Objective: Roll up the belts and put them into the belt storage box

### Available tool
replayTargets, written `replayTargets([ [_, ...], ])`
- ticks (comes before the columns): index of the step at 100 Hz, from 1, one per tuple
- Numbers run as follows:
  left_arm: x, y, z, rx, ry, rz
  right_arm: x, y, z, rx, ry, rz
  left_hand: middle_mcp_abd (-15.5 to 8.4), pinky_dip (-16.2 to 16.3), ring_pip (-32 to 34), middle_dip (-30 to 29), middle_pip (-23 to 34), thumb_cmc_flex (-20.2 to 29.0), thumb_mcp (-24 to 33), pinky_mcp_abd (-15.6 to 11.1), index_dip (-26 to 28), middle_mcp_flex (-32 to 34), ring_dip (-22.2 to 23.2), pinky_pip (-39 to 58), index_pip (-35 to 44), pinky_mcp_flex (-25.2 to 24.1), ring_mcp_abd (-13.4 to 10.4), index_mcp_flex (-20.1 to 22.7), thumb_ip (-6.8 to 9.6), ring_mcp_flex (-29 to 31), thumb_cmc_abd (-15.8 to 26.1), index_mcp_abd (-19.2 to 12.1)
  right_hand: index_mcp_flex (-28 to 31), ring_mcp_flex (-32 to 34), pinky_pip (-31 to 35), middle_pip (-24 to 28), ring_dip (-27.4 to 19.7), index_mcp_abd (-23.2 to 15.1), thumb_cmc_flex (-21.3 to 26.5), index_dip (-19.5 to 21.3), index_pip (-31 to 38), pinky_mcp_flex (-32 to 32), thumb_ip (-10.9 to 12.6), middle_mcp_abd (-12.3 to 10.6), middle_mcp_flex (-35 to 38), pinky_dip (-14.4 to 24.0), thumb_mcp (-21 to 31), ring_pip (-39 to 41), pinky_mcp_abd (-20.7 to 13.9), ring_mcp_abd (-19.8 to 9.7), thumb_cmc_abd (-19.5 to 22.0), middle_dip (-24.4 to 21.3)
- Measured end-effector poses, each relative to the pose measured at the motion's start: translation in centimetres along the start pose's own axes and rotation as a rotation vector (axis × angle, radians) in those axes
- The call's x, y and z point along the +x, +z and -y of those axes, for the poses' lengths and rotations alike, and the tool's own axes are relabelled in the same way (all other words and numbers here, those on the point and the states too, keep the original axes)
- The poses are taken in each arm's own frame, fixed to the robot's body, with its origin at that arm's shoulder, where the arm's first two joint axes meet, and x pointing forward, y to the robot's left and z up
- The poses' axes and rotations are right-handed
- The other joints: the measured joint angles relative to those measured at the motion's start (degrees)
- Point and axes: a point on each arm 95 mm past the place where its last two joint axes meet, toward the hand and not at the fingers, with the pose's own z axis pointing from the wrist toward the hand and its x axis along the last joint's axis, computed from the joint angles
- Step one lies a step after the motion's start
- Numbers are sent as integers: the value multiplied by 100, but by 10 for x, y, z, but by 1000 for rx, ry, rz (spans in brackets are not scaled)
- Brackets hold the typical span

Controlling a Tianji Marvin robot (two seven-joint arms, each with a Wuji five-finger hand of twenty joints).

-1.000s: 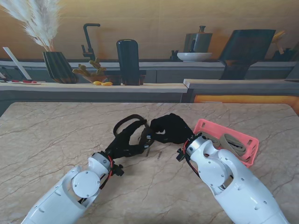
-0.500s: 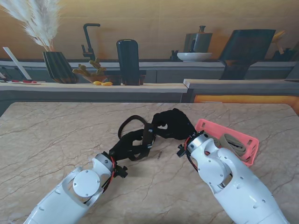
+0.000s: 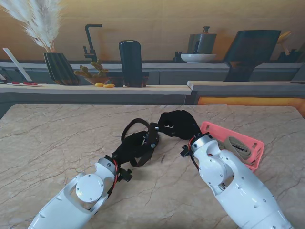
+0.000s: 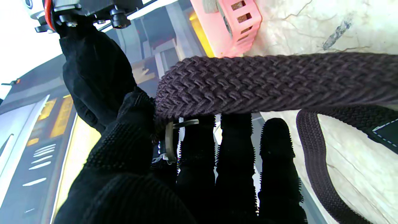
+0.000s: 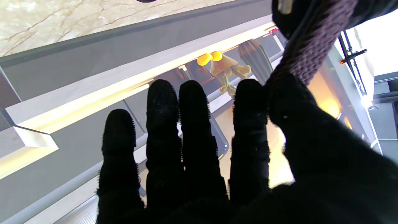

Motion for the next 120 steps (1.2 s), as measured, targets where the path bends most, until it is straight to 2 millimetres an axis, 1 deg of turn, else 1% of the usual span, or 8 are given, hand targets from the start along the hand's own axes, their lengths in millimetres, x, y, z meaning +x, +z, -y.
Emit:
replayTargets([
  [14,-1,-1,-2,-51,-38,46,-6,3,2,8,4,31,251,405,764,668,386,563,-481,-3,308,49,829,378,53,176,296,-8,-12,198,162,396,-224,-94,-45,13,0,-85,5,-324,28,0,18,23,-163,63,79,-3,0,0,76,1],
  [22,-1,-2,-2,-56,-61,91,-8,4,3,6,3,38,341,599,1028,760,485,761,-661,-3,442,57,1083,516,122,280,395,-16,-15,343,255,434,-980,-249,-78,30,0,49,5,-560,-161,-2,22,77,-522,65,152,-18,-1,-4,76,1],
  [32,-1,-4,0,-43,-119,141,-12,2,3,-41,-59,8,425,719,1274,760,503,922,-853,-1,467,121,1210,622,161,301,523,-16,-15,364,373,468,-1801,-426,-140,17,-115,94,-200,-619,-840,-4,92,111,-909,65,639,-279,-73,-29,77,-16],
  [39,-1,-6,3,-23,-227,171,-13,-2,2,-91,-116,-69,477,741,1282,748,553,1040,-1047,1,483,121,1210,634,161,297,543,-16,-15,365,431,505,-2325,-570,-189,5,-277,-230,-375,-368,-1076,-13,481,113,-1296,65,1137,-443,-221,-134,83,-100],
  [49,-1,-7,5,-21,-335,191,-16,-7,6,-130,-217,-188,488,741,1279,668,556,1054,-1178,2,484,184,1210,634,162,280,562,-7,-15,365,512,561,-3387,-847,-194,8,-468,-899,-603,-179,-1074,-106,474,27,-1921,44,1442,-641,-482,-312,-277,-236],
  [59,0,-7,5,-18,-370,198,-19,-9,10,-142,-282,-234,488,742,1145,401,557,1057,-1317,18,420,222,1128,634,162,223,582,16,-18,365,687,616,-4006,-1192,-196,57,-616,-1098,-830,-229,-883,-306,476,11,-2454,-40,1611,-777,-589,-381,-397,-360],
  [104,9,-3,-4,-18,-707,285,-22,9,25,-94,-382,-359,573,735,995,-23,556,1057,-1441,112,292,222,863,625,235,147,681,35,-20,365,925,763,-4064,-1720,44,119,-773,-1127,-852,-631,-683,-802,476,9,-3027,-148,1684,-739,-726,-382,-448,-387],
  [120,14,0,-9,-8,-763,286,-25,12,28,-78,-388,-367,573,729,995,-76,559,1057,-1446,112,295,222,858,625,306,145,681,-24,-20,364,990,853,-3998,-1720,212,119,-897,-1150,-810,-1146,-480,-809,476,-3,-3026,-324,1661,-703,-726,-382,-237,-437],
])
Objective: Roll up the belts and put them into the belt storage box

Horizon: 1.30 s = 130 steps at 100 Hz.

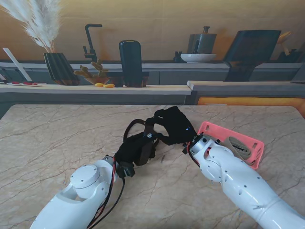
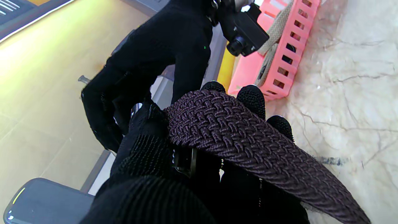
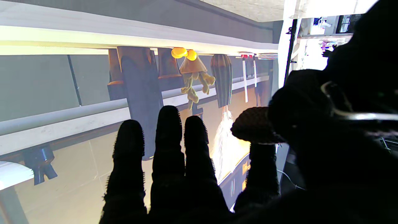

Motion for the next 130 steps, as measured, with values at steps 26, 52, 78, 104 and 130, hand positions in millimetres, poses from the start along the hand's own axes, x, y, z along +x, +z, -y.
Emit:
replayTargets([
  [26,-2,1,-6,-16,-25,19,-1,2,4,-5,12,-1,0,-4,0,-18,1,0,0,0,1,0,-60,0,68,0,0,-4,0,0,8,69,380,6,129,22,-4,-95,234,-266,343,-1,70,-83,242,-63,-431,95,-1,4,676,-1],
  [52,-4,0,-11,-15,-82,31,0,5,5,-15,13,-7,0,-63,0,-39,3,0,-20,1,-7,0,-70,0,146,0,0,-40,0,0,57,120,1598,603,309,-12,-8,-34,815,-1528,892,218,-311,-683,2091,-216,-1267,366,6,-43,842,-7],
  [78,-4,4,-14,54,192,1,-1,4,-2,-35,-4,20,-16,-335,-491,-97,-371,-1327,214,-46,-312,-1063,-148,-446,-812,-691,6,-446,277,-935,63,62,2413,1124,382,-111,-9,303,856,-1784,541,449,-379,-879,3109,-350,-1231,510,135,-144,532,-197],
  [104,2,9,-7,110,352,-108,6,0,-15,-95,-52,73,60,-467,-1064,-335,-1351,-2441,272,0,-652,-2145,-300,-803,-1813,-1049,82,-921,280,-1628,-279,60,2568,1127,490,-108,-9,525,823,-1790,540,523,-436,-802,3165,-352,-1176,585,225,-90,531,-197],
  [130,8,5,-1,117,545,-274,7,-4,-29,-150,-77,133,49,-855,-2661,-1007,-2392,-3016,282,-59,-858,-3632,-1144,-2069,-2493,-1516,-191,-1487,343,-2934,-356,-227,2686,1182,636,-37,-7,708,784,-1784,539,592,-440,-716,3164,-412,-1176,737,291,16,530,-197],
])
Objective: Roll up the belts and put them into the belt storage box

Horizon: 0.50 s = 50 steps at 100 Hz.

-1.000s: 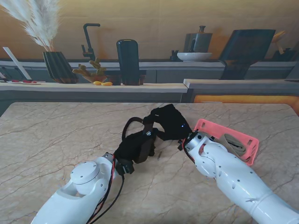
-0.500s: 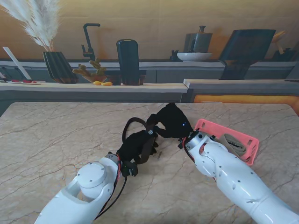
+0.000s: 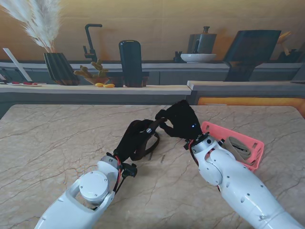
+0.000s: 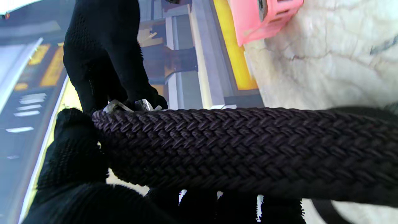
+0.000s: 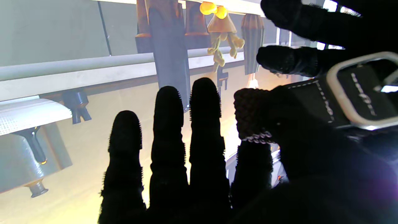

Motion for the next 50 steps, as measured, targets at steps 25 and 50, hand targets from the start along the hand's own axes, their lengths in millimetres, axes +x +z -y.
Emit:
replayTargets([
  [25,-6,0,7,26,72,-55,-4,-1,-7,-26,-5,72,-16,-333,-735,-149,-201,-218,7,-330,-121,-318,-562,-908,-178,-107,-314,-238,1,-410,-299,-124,68,0,76,48,30,130,0,53,-1,38,-5,61,0,-6,0,30,8,42,0,0],
  [50,-8,0,6,15,150,-79,-6,0,-12,-57,5,129,-20,-535,-872,-238,-273,-297,209,-472,-291,-558,-780,-1226,-222,-100,-384,-340,1,-449,-553,-137,170,1,152,80,59,265,-2,74,-2,68,-5,127,73,-38,5,43,72,82,-3,0],
])
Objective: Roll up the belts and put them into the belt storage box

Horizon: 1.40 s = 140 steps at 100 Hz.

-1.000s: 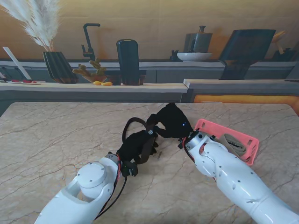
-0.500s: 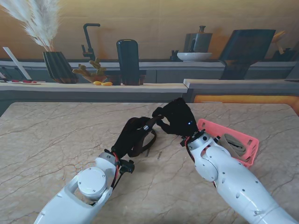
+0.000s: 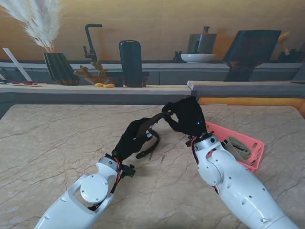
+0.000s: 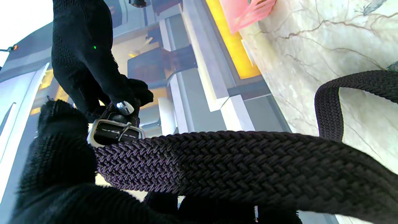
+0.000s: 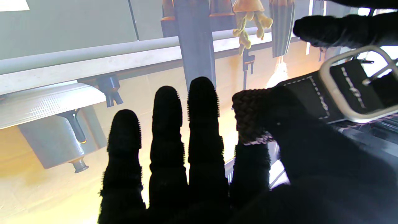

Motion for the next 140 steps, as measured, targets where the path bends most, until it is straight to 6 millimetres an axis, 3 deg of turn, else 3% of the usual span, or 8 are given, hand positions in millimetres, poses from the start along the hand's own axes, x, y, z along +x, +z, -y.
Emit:
replayTargets([
  [5,0,0,0,-2,5,-1,0,0,-1,-7,-2,5,0,-129,-25,-51,-1,-465,952,-69,-148,-60,-71,-11,-7,12,-9,-93,1,-51,-242,0,24,65,11,0,0,34,0,1,-4,4,0,4,0,-26,0,51,2,12,-4,0],
  [11,-1,1,-1,-5,20,-2,0,1,-2,-19,-6,15,0,-210,-35,-51,-11,-680,1523,-172,-171,-134,-129,-68,-45,20,-42,-162,4,-56,-308,0,32,60,23,1,0,72,0,4,-5,8,-1,18,3,-29,41,123,5,20,-5,0],
  [27,-1,3,-7,-6,92,-2,2,3,-3,-37,12,46,0,-420,-110,-263,-62,-703,1717,-489,-286,-427,-285,-186,-143,-11,-109,-444,5,-347,-307,0,74,60,37,13,1,132,-1,7,-7,8,-2,84,4,-34,114,123,53,63,-54,0],
  [50,-3,12,-21,34,136,30,11,5,12,-2,62,59,-1,-767,14,-543,-226,-217,1638,-723,-789,-785,-369,-144,-1083,-297,-184,-658,8,-801,-291,82,169,60,74,59,13,315,-1,49,-10,8,-2,217,109,-93,201,136,85,105,-71,0],
  [64,-4,18,-26,115,183,24,17,5,26,50,102,64,-1,-864,171,-558,-388,116,1030,-773,-643,-855,-432,-11,-1549,-424,-229,-670,8,-1008,86,152,249,60,76,69,23,434,-2,61,-10,8,-3,235,109,-99,253,146,146,146,-116,0],
  [100,2,25,-27,201,110,37,30,-2,47,127,193,69,-1,-1006,256,-566,-545,116,643,-844,-859,-855,-499,-76,-1719,-448,-301,-671,8,-1081,302,141,413,121,77,70,73,703,-7,146,-10,5,-14,312,185,-101,306,266,152,196,-120,46],
  [126,4,28,-26,224,82,14,47,-7,63,208,324,54,-169,-1005,277,-434,-547,116,398,-893,-997,-852,-500,-3,-1741,-448,-401,-673,8,-1081,494,13,617,179,78,70,75,904,-21,232,-5,2,-25,360,226,-102,307,284,156,239,-272,47],
  [140,4,29,-26,231,79,14,53,-9,69,224,384,64,-218,-864,382,-339,-199,392,167,-893,-750,-847,-494,337,-1741,-440,-413,-673,-21,-997,729,3,675,274,78,66,77,935,-25,234,-2,2,-94,360,314,-103,294,283,156,229,-283,47],
])
